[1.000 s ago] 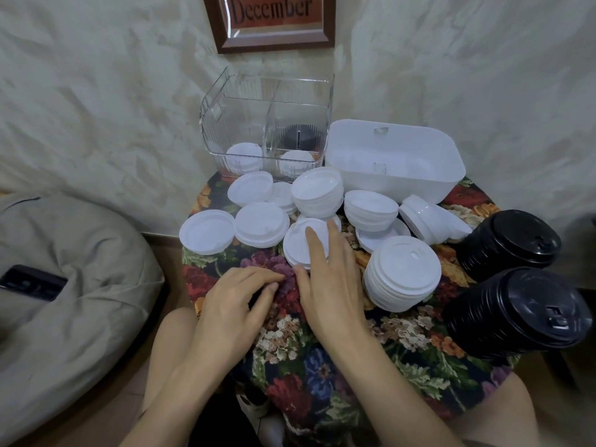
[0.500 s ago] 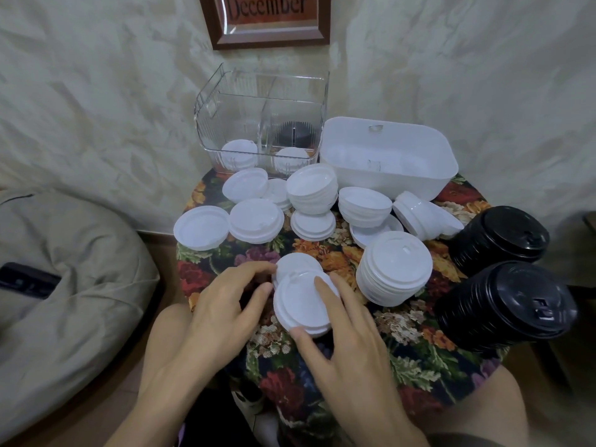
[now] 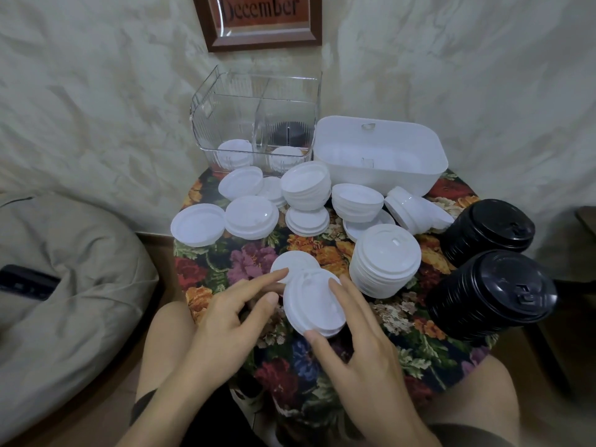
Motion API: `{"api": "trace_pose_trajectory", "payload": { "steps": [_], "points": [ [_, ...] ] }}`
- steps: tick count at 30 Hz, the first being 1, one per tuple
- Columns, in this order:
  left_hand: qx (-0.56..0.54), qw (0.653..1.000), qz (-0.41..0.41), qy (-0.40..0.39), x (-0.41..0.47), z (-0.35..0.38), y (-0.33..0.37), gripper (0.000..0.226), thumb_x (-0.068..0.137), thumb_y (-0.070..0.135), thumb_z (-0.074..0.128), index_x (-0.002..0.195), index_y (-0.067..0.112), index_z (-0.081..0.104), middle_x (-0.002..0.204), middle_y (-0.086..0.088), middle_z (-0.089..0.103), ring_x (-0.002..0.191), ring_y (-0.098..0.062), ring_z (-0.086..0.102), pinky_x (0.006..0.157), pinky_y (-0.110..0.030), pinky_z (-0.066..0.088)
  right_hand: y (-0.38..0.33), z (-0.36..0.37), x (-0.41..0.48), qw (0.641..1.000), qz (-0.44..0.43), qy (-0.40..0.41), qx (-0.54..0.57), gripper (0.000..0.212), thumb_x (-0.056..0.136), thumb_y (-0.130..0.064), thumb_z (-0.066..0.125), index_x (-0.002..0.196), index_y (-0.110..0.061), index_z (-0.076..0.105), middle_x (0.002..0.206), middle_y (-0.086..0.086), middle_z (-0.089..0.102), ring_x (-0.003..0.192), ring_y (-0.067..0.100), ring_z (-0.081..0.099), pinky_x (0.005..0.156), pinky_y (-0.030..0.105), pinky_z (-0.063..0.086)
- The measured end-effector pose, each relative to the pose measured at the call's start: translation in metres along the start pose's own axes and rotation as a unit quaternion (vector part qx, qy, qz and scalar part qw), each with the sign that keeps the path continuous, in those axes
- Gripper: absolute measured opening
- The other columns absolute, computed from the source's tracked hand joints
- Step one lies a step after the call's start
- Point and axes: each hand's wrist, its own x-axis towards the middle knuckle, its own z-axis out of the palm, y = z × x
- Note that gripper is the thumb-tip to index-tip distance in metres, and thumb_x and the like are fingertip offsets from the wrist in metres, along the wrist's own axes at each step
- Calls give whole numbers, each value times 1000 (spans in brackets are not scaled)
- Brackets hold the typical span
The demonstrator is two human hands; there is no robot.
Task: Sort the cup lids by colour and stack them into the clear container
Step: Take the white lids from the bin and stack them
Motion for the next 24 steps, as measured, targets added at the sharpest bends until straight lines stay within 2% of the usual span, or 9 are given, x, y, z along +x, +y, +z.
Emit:
{"api": "trace_pose_trajectory", "payload": {
  "steps": [1,3,7,11,13,16,19,22,24],
  "points": [
    [-31,999,-19,-16,-2,1,0,41,94,51,57,134,48,62,116,17,75,104,-26,70,95,-51,54,1,0,-1,1000,-2,-5,-3,65,89,-68,49,146,-67,18,160,-43,5,145,-21,8,101,-4,18],
    [-52,997,-47,-36,-2,3,1,40,89,52,64,129,55,63,108,14,77,96,-21,72,92,-48,56,2,-1,-2,1000,-7,-16,-11,64,90,-66,51,144,-69,18,158,-46,3,143,-23,6,100,-4,19],
    [-111,989,-62,-76,5,0,4,36,88,40,70,122,51,69,80,6,68,71,-5,57,69,-21,45,2,-3,-4,1000,-11,-4,-8,57,86,-71,50,137,-71,24,154,-49,8,139,-27,9,97,-6,21],
    [-127,983,-71,-109,10,-6,5,39,82,48,72,120,48,70,78,3,67,69,-10,54,66,-22,43,3,-3,-9,1000,-12,19,10,57,88,-62,61,138,-63,33,150,-50,15,136,-28,18,95,-6,24],
    [-121,982,-71,-123,11,-7,6,40,82,44,75,121,47,70,82,1,68,71,-15,55,68,-25,45,4,-3,-11,999,-8,38,14,56,87,-67,60,136,-67,33,150,-50,17,136,-28,19,95,-7,23],
    [-100,984,-80,-125,11,-9,4,42,81,47,76,123,50,69,88,2,70,75,-14,58,71,-24,47,6,-5,-15,997,13,75,20,57,83,-75,55,133,-77,28,153,-43,24,137,-24,23,96,-6,25],
    [-29,987,-79,-135,9,-15,4,41,85,54,73,126,56,65,97,6,70,78,-15,62,76,-34,53,9,-8,-20,995,14,98,20,58,83,-71,54,134,-77,27,156,-37,29,141,-19,26,98,-4,25],
    [95,981,-59,-159,8,-20,17,40,95,39,71,124,61,54,98,26,67,77,1,62,73,-14,47,13,-8,-27,994,13,106,9,59,84,-68,55,136,-75,28,158,-38,24,140,-22,23,96,-7,24],
    [148,973,-43,-170,7,-21,21,47,93,43,71,126,65,46,98,33,63,82,6,60,72,-13,44,16,-9,-30,995,10,101,-8,62,83,-70,55,138,-74,27,158,-40,19,140,-23,20,96,-7,23]
  ]
}}
